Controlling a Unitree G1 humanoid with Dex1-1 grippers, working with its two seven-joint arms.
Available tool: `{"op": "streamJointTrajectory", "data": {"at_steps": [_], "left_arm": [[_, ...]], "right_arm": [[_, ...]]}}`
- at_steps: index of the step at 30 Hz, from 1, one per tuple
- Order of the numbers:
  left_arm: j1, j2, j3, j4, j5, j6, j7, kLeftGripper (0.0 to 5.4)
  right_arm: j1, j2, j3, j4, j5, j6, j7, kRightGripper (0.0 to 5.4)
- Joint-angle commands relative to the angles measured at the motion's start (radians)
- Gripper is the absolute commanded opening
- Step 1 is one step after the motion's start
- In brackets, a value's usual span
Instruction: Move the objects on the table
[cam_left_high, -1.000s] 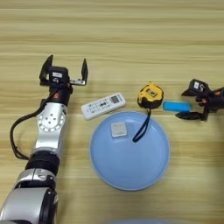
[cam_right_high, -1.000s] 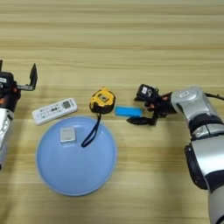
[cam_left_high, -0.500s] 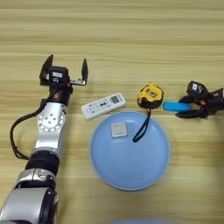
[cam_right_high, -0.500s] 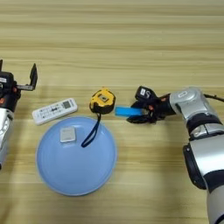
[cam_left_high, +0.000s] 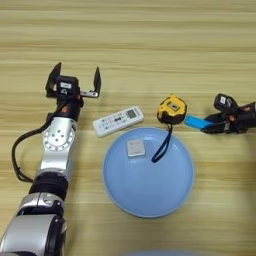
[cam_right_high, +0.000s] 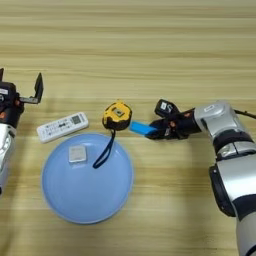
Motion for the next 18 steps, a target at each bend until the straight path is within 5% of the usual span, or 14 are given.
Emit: {"op": "streamJointTrajectory", "data": {"at_steps": [1, 10, 18], "left_arm": [[-0.004, -0.005, 0.001, 0.001, -0.013, 0.017, -0.004, 5.40], [-0.010, -0.002, -0.002, 0.014, -0.006, 0.013, -0.004, 5.40], [-0.014, 0.001, 0.002, 0.024, -0.009, 0.013, -0.009, 5.40]], "right_arm": [[0.040, -0.018, -0.031, 0.002, 0.024, 0.017, 0.018, 1.42], [0.055, -0.072, -0.142, -0.127, 0.144, -0.004, 0.099, 1.42], [0.143, -0.098, -0.176, -0.413, 0.234, 0.030, 0.124, 1.42]]}}
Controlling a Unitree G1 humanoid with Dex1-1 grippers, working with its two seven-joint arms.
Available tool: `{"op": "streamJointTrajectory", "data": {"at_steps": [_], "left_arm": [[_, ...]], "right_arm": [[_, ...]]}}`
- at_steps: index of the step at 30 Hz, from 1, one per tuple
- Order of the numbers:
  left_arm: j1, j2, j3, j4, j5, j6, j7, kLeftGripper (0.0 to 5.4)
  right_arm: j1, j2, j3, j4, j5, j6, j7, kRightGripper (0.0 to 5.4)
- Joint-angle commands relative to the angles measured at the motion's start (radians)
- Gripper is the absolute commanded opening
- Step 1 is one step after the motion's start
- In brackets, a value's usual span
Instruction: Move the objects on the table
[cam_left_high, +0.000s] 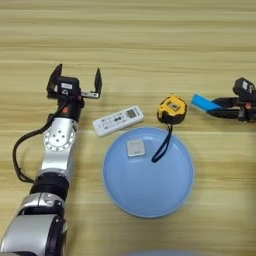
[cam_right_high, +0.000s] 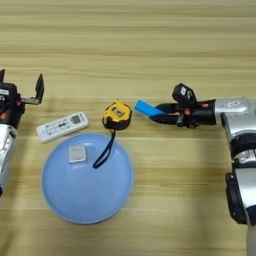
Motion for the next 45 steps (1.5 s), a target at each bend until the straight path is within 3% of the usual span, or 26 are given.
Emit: {"op": "streamJointTrajectory", "data": {"at_steps": [1, 10, 14, 18, 29, 38, 43, 45], "left_arm": [[-0.013, 0.006, 0.002, 0.014, -0.009, 0.011, -0.006, 5.40], [-0.014, 0.007, 0.001, 0.018, -0.007, 0.003, -0.010, 5.40], [-0.011, 0.009, 0.002, 0.016, -0.008, 0.001, -0.014, 5.40], [-0.009, 0.011, 0.003, 0.012, -0.010, 0.002, -0.019, 5.40], [-0.007, 0.019, 0.010, 0.013, -0.013, -0.001, -0.026, 5.40], [0.000, 0.029, 0.019, 0.003, -0.029, -0.012, -0.054, 5.40], [0.040, 0.029, 0.022, -0.101, -0.141, -0.019, -0.189, 5.40], [0.073, 0.032, 0.011, -0.205, -0.233, 0.022, -0.290, 5.40]], "right_arm": [[0.061, -0.024, -0.019, -0.185, 0.053, 0.034, 0.004, 1.42], [0.285, -0.010, -0.046, -0.730, 0.227, 0.179, -0.044, 1.42], [0.372, 0.005, -0.032, -0.905, 0.293, 0.243, -0.081, 1.42], [0.444, 0.023, 0.009, -1.014, 0.314, 0.271, -0.115, 1.42], [0.519, 0.123, 0.114, -1.070, 0.348, 0.277, -0.174, 1.42], [0.503, 0.192, 0.171, -0.954, 0.286, 0.225, -0.240, 1.42], [0.501, 0.213, 0.190, -0.942, 0.285, 0.232, -0.256, 1.42], [0.508, 0.215, 0.195, -0.948, 0.285, 0.236, -0.263, 1.42]]}}
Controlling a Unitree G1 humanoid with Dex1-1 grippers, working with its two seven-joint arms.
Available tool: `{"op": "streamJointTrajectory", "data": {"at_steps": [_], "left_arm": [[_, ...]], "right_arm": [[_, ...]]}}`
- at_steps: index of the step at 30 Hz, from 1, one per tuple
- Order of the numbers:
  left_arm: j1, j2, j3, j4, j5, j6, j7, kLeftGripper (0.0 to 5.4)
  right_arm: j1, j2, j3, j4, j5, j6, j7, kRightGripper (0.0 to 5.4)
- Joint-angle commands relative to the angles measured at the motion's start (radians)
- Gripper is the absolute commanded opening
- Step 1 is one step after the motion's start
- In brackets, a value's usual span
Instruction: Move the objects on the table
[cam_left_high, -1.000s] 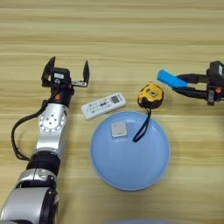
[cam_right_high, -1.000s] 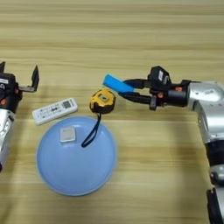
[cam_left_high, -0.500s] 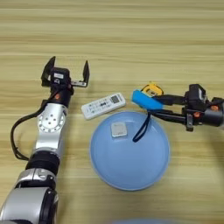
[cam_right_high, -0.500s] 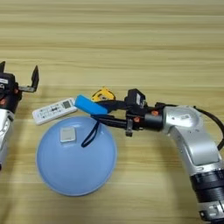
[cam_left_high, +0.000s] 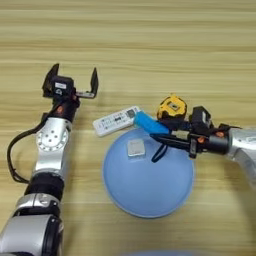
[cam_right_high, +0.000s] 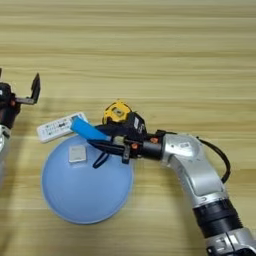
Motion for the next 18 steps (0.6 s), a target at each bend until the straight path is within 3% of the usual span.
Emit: {"op": "streamJointTrajectory", "data": {"at_steps": [1, 5, 9, 13, 18], "left_arm": [[0.070, 0.012, -0.020, -0.205, -0.172, 0.061, -0.195, 5.40], [0.130, 0.055, -0.056, -0.376, -0.280, 0.159, -0.360, 5.40], [0.161, 0.109, -0.059, -0.498, -0.388, 0.286, -0.494, 5.40], [0.209, 0.186, -0.059, -0.631, -0.537, 0.473, -0.646, 5.40], [0.266, 0.244, -0.068, -0.723, -0.659, 0.644, -0.795, 5.40]], "right_arm": [[-0.005, 0.004, 0.013, -0.017, -0.009, 0.003, -0.014, 1.42], [-0.003, 0.007, 0.014, -0.029, -0.003, 0.015, -0.028, 1.42], [-0.005, 0.002, 0.012, -0.038, 0.006, 0.023, -0.033, 1.42], [-0.004, 0.000, 0.002, -0.049, 0.021, 0.031, -0.031, 1.42], [-0.008, 0.000, -0.009, -0.059, 0.048, 0.041, -0.024, 1.42]]}}
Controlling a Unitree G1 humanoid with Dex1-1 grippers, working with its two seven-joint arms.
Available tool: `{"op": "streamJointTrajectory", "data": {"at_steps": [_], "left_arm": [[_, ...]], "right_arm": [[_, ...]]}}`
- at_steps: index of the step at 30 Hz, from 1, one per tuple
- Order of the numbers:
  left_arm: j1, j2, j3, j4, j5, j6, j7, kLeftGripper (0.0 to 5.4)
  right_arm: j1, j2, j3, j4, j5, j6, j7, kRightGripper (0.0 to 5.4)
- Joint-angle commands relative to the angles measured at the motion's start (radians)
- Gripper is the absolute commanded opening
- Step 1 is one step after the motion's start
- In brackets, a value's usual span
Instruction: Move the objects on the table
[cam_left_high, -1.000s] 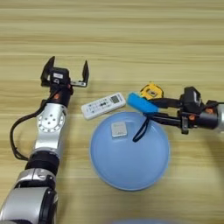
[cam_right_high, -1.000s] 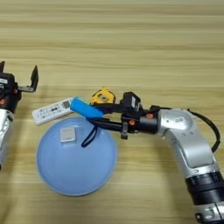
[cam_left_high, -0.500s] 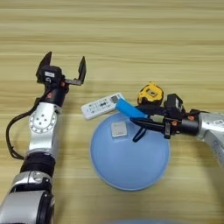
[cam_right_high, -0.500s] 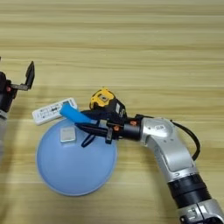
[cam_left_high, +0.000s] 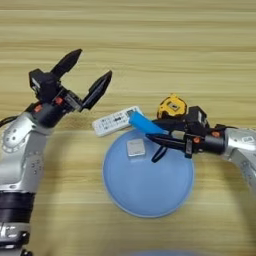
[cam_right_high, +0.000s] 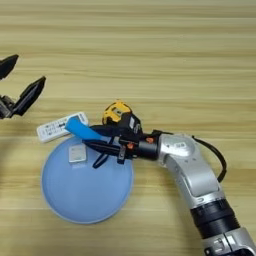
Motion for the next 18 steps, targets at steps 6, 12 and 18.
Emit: {"op": "streamJointTrajectory", "data": {"at_steps": [6, 12, 18], "left_arm": [[0.082, 0.063, -0.029, -0.126, -0.134, 0.236, -0.207, 5.40], [0.080, 0.062, -0.045, -0.127, -0.116, 0.273, -0.270, 5.40], [0.059, 0.048, -0.072, -0.114, -0.084, 0.274, -0.288, 5.40]], "right_arm": [[-0.004, -0.009, -0.033, -0.064, 0.082, 0.046, 0.020, 1.42], [0.000, -0.016, -0.032, -0.096, 0.111, 0.069, 0.030, 1.42], [0.010, -0.011, -0.021, -0.131, 0.124, 0.082, 0.043, 1.42]]}}
